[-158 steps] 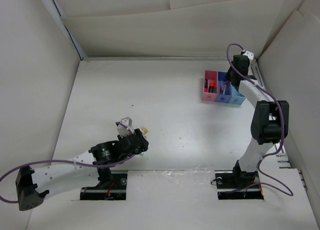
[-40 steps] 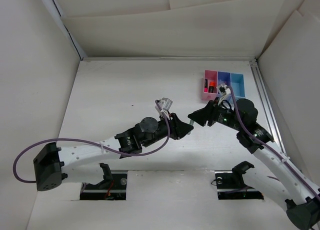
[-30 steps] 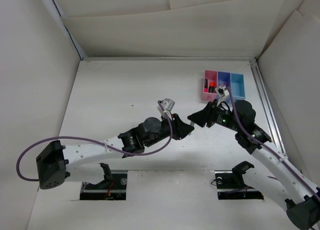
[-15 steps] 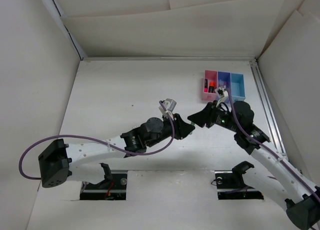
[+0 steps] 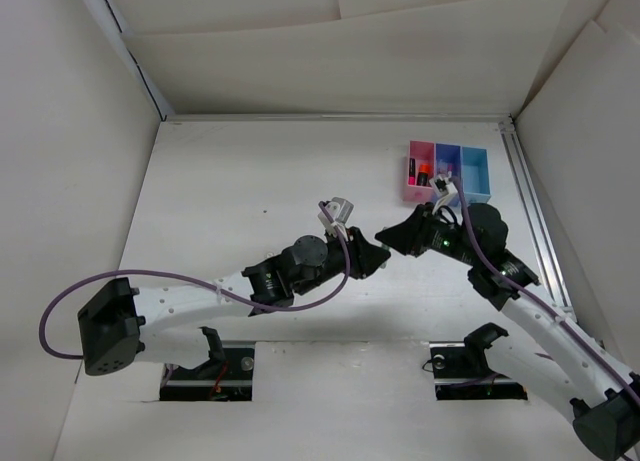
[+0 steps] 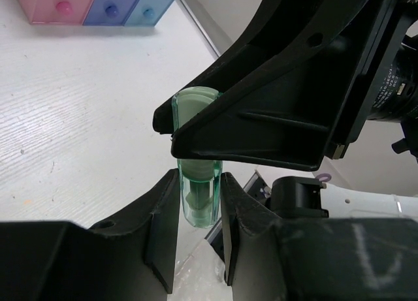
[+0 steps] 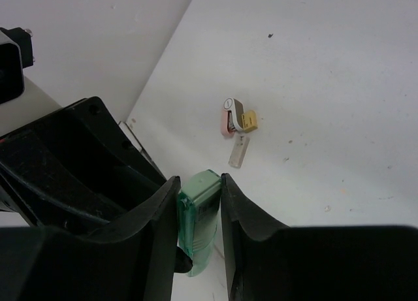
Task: Sort the stationery into containers
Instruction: Place the stationery in the storage box.
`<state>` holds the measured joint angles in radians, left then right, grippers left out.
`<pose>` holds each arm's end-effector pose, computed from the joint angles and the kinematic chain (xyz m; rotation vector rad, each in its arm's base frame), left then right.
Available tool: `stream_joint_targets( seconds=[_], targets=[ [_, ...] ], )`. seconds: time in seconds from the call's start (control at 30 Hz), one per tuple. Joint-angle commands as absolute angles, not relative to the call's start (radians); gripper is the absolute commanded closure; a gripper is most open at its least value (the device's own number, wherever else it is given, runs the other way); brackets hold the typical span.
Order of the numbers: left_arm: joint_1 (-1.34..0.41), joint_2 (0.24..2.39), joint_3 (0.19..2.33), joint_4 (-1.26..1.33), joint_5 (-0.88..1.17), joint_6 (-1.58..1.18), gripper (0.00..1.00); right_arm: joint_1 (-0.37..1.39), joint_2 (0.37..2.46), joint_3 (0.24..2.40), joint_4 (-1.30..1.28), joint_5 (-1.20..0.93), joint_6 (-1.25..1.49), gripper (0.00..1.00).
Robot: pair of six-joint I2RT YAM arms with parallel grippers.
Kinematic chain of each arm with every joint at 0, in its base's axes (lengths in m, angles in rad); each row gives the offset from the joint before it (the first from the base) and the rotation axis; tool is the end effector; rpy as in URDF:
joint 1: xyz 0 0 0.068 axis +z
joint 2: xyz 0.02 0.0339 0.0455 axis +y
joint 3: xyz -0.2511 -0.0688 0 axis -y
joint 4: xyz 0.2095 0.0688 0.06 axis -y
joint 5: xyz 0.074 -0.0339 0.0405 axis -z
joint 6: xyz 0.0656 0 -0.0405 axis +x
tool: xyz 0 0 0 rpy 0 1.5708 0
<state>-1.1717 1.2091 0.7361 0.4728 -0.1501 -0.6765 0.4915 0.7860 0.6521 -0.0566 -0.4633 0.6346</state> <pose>0.1193 -0.2577 0.3063 0.2979 1.7094 -1.3022 0.1523 0.1148 0.2975 -0.2299 1.8944 1.1991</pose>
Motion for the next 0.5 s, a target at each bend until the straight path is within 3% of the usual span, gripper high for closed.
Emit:
stream_joint_targets(
  seconds=[0.0, 0.07, 0.13, 0.23, 0.27, 0.47],
  targets=[
    [-1.172, 1.197, 0.782, 0.535, -0.167, -0.670, 1.00, 0.489, 0.769, 0.649, -0.018, -0.433, 0.630, 0.85],
    [-1.172, 1.197, 0.793, 0.526, -0.167, -0.670, 0.94, 0.489, 0.769, 0.649, -0.018, -0.423, 0.630, 0.85],
    [-1.172, 1.197, 0.793, 0.515, -0.167, -0.670, 0.79, 0.489, 0.769, 0.649, -0.018, -0.414, 0.630, 0.87],
    [-1.172, 1.197, 0.793, 0.515, -0.179, -0.661, 0.66, 0.489, 0.778, 0.658, -0.018, -0.405, 0.630, 0.87],
    [-1.172, 1.197, 0.793, 0.515, -0.189, -0.661, 0.57, 0.489, 0.778, 0.658, -0.018, -0.396, 0.630, 0.87],
    [-1.172, 1.187, 0.804, 0.485, -0.189, -0.641, 0.33, 0.480, 0.796, 0.678, -0.009, -0.377, 0.630, 0.87]
  ],
)
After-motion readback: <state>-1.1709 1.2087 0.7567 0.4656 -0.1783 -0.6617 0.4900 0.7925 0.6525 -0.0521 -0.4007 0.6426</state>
